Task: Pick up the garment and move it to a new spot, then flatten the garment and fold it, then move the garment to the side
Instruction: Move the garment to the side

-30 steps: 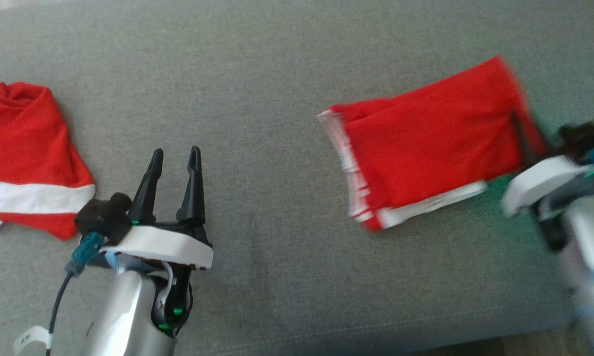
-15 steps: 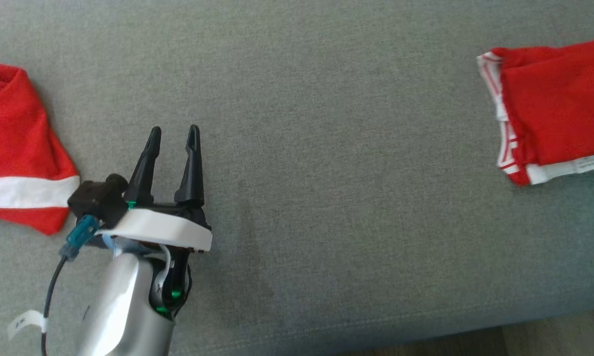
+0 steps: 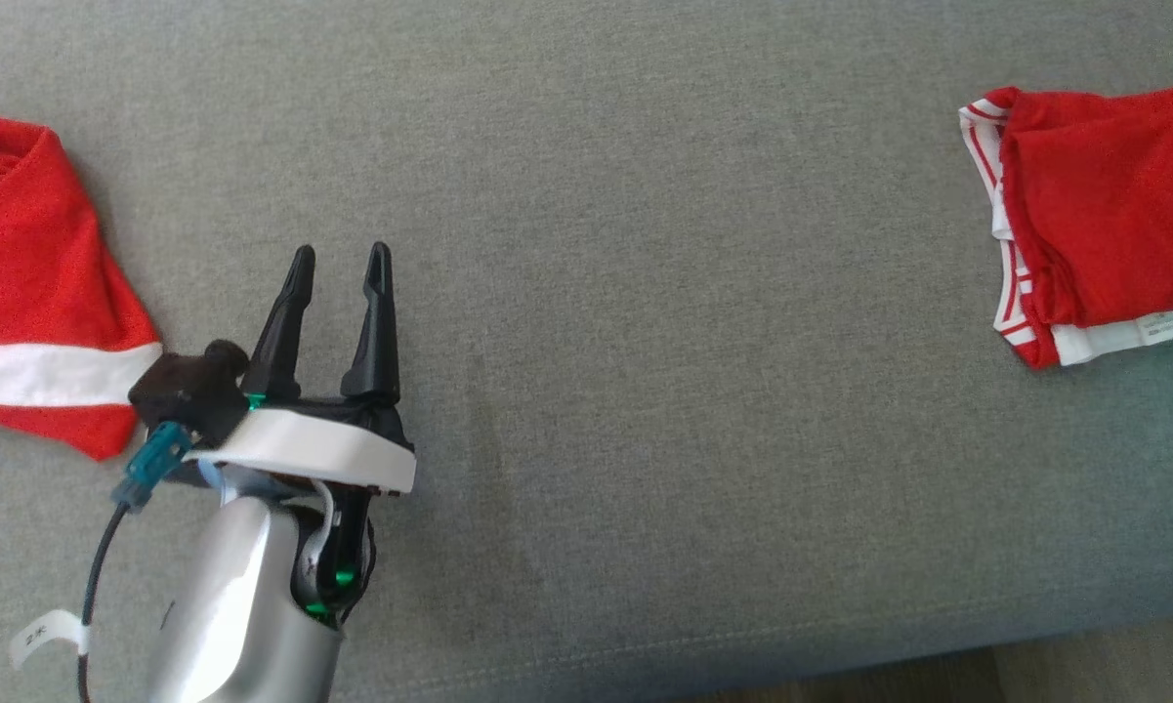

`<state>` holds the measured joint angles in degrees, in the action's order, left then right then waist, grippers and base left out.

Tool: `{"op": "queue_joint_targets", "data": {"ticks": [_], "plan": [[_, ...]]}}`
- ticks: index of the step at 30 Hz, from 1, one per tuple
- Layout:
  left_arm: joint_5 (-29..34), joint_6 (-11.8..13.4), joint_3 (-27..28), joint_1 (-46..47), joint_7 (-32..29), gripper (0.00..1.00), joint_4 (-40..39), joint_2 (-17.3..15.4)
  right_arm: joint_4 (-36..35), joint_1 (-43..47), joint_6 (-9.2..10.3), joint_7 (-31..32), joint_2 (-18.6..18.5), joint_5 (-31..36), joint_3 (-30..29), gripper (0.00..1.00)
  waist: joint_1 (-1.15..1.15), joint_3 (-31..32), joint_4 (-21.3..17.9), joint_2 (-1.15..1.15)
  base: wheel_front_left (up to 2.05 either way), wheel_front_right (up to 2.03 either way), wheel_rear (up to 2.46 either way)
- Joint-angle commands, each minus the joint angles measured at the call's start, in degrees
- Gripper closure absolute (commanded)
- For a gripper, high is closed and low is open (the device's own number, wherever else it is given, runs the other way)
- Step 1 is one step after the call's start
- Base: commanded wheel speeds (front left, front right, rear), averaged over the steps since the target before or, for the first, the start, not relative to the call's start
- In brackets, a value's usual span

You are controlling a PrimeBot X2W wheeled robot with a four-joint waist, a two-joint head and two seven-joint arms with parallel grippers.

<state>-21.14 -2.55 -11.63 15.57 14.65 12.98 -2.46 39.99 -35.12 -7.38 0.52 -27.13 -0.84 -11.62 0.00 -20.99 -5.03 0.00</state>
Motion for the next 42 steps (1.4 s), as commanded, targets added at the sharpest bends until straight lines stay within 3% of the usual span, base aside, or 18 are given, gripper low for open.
{"op": "queue_joint_targets", "data": {"ticks": [1, 12, 19, 23, 30, 42], "plan": [[0.4, 0.0, 2.2, 1.1, 0.3, 0.0, -1.6, -0.4, -2.6, 0.1, -0.11, 0.1, -0.7, -0.1, 0.2, 0.0, 0.0, 0.4, -0.2, 0.0, 0.0, 0.0, 0.0], [-0.6, 0.2, 1.9, 0.5, 0.3, 0.0, -0.9, -0.4, -11.1, -1.2, -0.11, 2.0, 3.5, -3.5, 1.8, 0.0, 0.0, 3.8, -0.5, 0.0, 0.0, 0.0, 0.0], [-1.2, 0.6, 2.1, -0.8, 0.3, 0.0, -1.2, -0.4, -18.6, 0.6, -0.11, 1.8, 9.6, -5.8, 6.0, 0.0, 0.0, 7.7, 0.0, 0.0, 0.0, 0.0, 0.0], [-1.5, 1.1, 2.5, -2.3, 0.3, 0.0, -1.9, -0.4, -22.7, 4.8, -0.11, 0.1, 14.7, -7.4, 9.3, 0.0, 0.0, 10.8, 0.7, 0.0, 0.0, 0.0, 0.0], [-2.0, 1.6, 2.5, -4.8, 0.3, 0.0, -2.2, -0.4, -25.1, 12.4, -0.11, -3.1, 19.2, -7.9, 12.5, 0.0, 0.0, 14.3, 2.1, 0.0, 0.0, 0.0, 0.0], [0.5, 2.8, 1.9, -13.3, 0.3, 0.0, -2.6, -0.4, -24.6, 27.8, -0.11, -10.9, 23.5, -5.9, 14.6, 0.0, 0.0, 20.5, 3.6, 0.0, 0.0, 0.0, 0.0]]}}
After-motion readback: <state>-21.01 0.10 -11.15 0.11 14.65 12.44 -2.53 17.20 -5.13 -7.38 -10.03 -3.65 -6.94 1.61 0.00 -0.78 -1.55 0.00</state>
